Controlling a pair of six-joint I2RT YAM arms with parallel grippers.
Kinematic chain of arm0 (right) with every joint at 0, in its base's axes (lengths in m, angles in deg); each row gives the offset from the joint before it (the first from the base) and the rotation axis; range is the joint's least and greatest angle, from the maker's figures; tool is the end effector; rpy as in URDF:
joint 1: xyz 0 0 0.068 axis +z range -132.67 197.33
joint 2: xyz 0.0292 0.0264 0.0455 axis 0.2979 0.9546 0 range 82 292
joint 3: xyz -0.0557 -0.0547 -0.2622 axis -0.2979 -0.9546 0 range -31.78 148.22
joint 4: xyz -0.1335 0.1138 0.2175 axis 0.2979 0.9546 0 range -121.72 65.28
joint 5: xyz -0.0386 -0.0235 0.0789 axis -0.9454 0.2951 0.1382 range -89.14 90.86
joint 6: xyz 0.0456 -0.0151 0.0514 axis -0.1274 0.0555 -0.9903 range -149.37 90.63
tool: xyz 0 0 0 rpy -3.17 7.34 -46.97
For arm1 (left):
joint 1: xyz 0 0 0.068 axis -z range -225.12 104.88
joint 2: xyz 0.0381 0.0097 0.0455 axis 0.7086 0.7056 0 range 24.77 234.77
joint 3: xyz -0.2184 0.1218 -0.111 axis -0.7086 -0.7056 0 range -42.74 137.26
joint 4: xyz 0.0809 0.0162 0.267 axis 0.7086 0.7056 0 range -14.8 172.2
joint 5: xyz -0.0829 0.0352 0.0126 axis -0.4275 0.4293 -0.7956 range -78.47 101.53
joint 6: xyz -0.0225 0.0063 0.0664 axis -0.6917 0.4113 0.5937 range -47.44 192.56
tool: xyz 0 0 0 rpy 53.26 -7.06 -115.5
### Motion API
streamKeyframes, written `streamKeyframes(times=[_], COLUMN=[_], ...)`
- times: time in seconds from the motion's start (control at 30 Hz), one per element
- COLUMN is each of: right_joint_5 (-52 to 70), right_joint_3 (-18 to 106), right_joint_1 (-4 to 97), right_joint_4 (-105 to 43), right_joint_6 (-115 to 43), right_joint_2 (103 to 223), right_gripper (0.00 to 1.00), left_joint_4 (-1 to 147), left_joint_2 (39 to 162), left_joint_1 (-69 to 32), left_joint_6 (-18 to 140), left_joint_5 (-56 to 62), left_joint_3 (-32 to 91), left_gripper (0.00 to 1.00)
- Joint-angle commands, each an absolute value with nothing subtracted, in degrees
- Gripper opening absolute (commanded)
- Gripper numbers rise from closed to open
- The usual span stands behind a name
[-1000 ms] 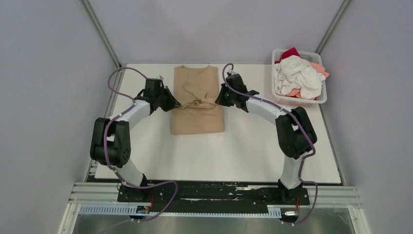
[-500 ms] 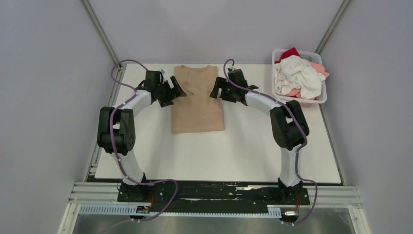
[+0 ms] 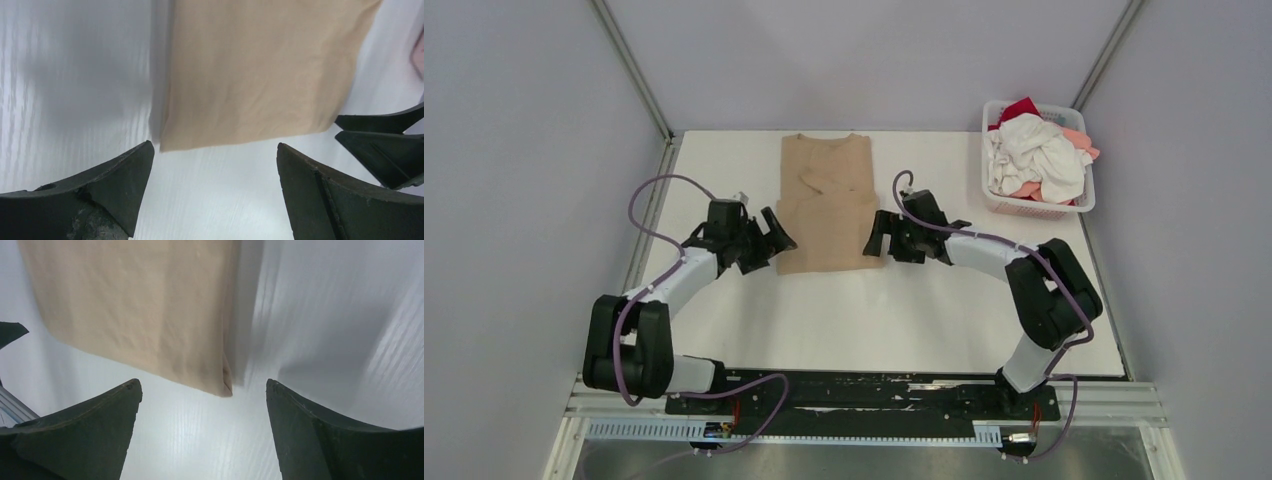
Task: Fold and stack the t-shirts
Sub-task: Grab one side of the 2/3 rectangular tshirt with both arms
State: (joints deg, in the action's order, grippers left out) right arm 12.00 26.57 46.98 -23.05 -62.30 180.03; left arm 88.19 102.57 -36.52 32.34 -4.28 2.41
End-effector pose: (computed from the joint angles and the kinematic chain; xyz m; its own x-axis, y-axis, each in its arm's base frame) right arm 0.3293 0.2003 0.1557 -0.8696 0.1187 -0.4793 -0.1481 0.8633 0.4824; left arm 0.3034 -0.0619 0.1878 -0.7543 -0.5143 -0.4081 -0.2028 0.7737 -0.6002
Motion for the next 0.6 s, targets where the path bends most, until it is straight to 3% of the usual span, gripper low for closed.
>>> streamKeyframes(times=[0.0,0.13,0.3,0.4,0.57], right_joint_5=[13.56,14.76,14.7,14.95,15.63], right_joint_3=[23.07,21.91,21.13,21.57,22.01], right_joint_1=[47.74,47.74,47.83,47.83,48.18], right_joint_4=[-25.81,-26.37,-27.93,-28.23,-29.11], right_joint_6=[-65.98,-67.05,-67.53,-67.97,-68.27], right_joint_2=[178.36,179.96,181.77,183.84,185.91], right_gripper=[0.87,0.67,0.58,0.55,0.44], left_joint_4=[85.69,84.62,83.91,83.35,82.09], left_joint_2=[100.09,101.98,107.74,110.42,114.06], left_joint_1=[-35.65,-35.71,-35.63,-35.64,-35.62], left_joint_6=[29.72,29.09,28.97,28.99,28.86], left_joint_5=[-3.88,-2.67,-3.64,-4.31,-4.15], left_joint_3=[-3.54,-6.12,-4.49,-3.93,-3.6], left_gripper=[1.0,0.95,0.82,0.66,0.54])
